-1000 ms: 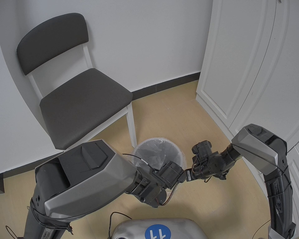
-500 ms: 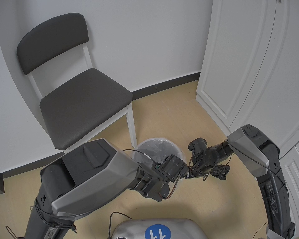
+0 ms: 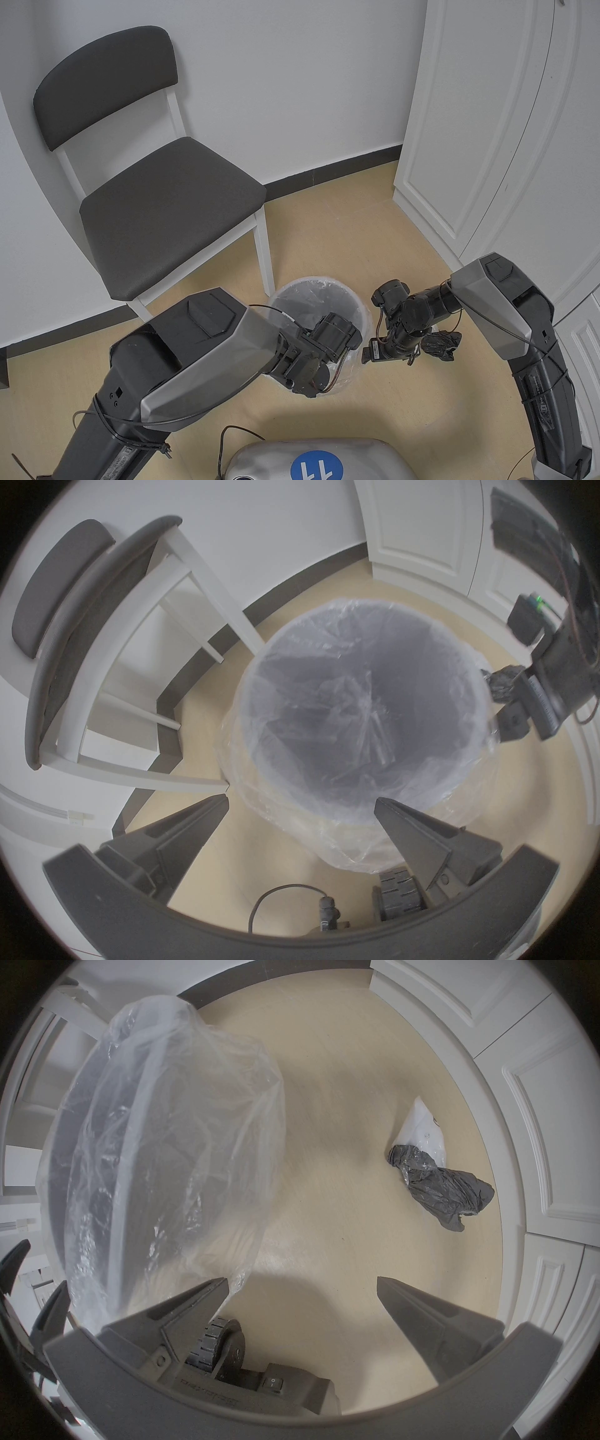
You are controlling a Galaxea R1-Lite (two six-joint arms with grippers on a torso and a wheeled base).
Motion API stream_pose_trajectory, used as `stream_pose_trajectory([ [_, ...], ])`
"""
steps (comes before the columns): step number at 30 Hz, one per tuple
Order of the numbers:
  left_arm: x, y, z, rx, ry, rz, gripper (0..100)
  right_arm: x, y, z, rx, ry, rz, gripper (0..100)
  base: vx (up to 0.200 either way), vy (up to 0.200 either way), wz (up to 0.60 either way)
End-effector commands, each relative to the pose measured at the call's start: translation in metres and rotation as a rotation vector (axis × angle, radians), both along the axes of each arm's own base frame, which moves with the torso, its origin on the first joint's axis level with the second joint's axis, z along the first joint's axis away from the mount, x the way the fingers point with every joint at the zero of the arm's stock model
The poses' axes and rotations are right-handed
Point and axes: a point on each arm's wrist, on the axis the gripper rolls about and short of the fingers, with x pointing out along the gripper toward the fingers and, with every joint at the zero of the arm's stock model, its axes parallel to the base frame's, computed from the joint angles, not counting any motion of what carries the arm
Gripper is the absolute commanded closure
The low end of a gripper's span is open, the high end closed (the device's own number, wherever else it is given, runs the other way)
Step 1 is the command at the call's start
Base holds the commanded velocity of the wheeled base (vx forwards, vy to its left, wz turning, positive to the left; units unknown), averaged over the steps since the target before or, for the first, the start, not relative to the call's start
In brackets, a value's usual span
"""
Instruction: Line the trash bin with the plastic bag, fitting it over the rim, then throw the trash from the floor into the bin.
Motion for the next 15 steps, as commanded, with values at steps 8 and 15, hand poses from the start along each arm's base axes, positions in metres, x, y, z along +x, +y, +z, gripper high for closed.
stream_pose_trajectory([
  [8, -0.011, 0.009, -0.010, 0.013, 0.033, 0.026, 0, -0.001, -0.005, 0.000, 0.002, -0.015, -0.010, 0, 0.000, 0.000, 0.00],
  [15, -0.010, 0.008, 0.004, -0.016, 0.010, 0.035, 0, -0.001, -0.005, 0.000, 0.002, -0.015, -0.012, 0, 0.000, 0.000, 0.00],
])
